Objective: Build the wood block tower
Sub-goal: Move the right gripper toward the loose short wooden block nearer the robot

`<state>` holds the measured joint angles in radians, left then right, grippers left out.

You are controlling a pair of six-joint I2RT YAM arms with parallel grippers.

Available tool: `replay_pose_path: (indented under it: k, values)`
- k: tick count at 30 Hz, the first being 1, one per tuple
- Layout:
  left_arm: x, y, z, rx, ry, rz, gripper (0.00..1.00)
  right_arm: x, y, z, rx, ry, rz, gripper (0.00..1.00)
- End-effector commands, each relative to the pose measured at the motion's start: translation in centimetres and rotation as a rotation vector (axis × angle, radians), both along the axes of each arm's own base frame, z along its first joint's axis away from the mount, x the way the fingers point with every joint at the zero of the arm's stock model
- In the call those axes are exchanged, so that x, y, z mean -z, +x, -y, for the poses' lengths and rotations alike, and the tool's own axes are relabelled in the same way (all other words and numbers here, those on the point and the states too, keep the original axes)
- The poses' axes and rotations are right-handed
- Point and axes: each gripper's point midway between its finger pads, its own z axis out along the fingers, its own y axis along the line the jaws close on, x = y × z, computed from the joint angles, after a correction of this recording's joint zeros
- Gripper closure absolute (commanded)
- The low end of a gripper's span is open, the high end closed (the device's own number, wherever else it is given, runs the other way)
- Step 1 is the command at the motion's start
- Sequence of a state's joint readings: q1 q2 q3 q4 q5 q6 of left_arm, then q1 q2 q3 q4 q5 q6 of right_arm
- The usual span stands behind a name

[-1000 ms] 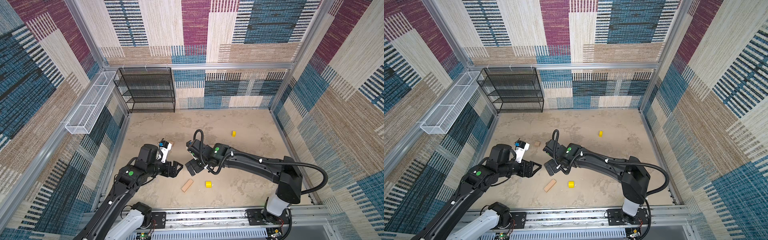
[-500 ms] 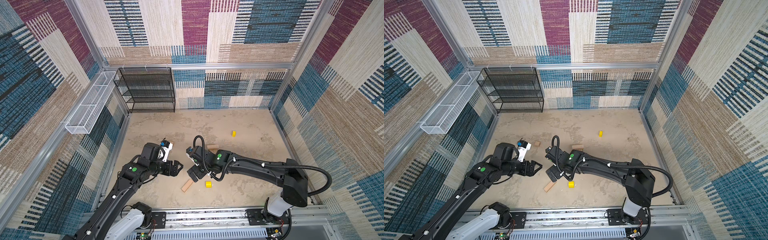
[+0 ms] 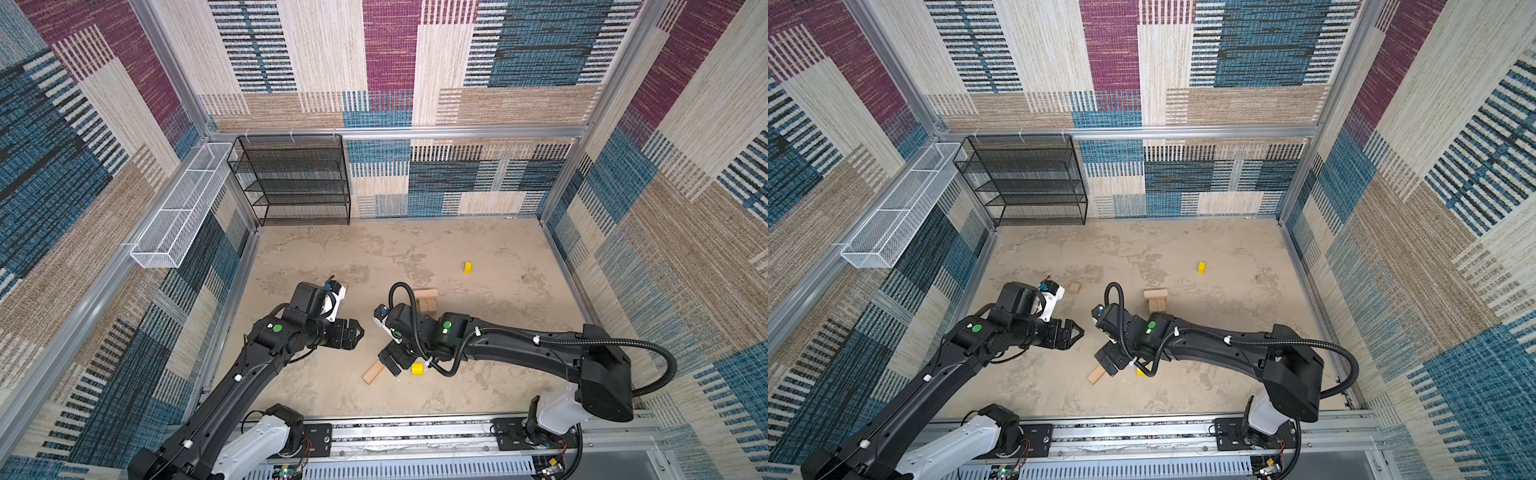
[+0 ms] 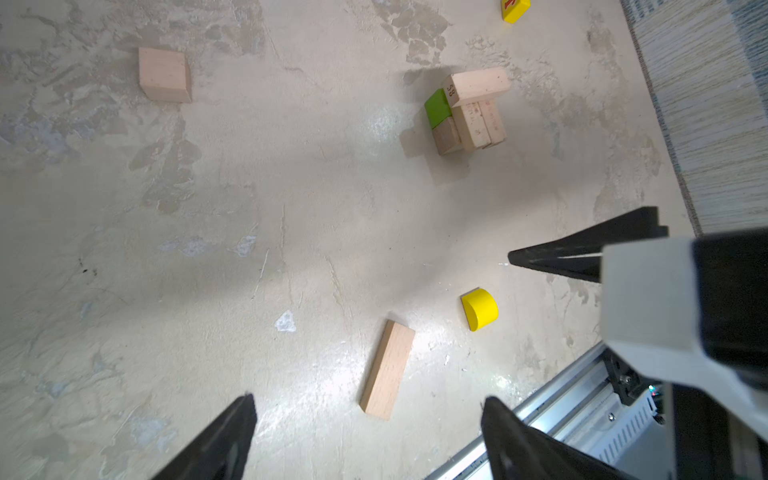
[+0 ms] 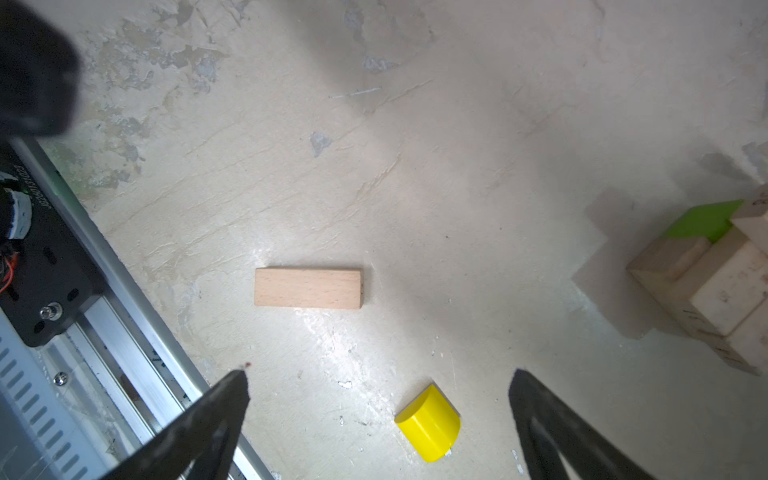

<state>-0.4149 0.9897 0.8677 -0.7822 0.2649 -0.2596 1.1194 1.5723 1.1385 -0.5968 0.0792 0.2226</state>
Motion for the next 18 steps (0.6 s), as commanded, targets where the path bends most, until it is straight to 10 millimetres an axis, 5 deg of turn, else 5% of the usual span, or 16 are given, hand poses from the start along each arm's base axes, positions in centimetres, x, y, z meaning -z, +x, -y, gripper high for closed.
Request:
replay_pose_path:
  k: [1, 18]
  values:
    - [0.6, -0.1, -0.3, -0.018, 0.021, -0.04, 0.1, -0.5, 0.1, -1.0, -0.025, 0.038, 0.024, 0.0]
    - [0.1, 0.3, -1.6, -0.071, 0.067, 0.006, 0.1, -0.2, -0.8, -2.1, -0.077, 0.008, 0.051, 0.0]
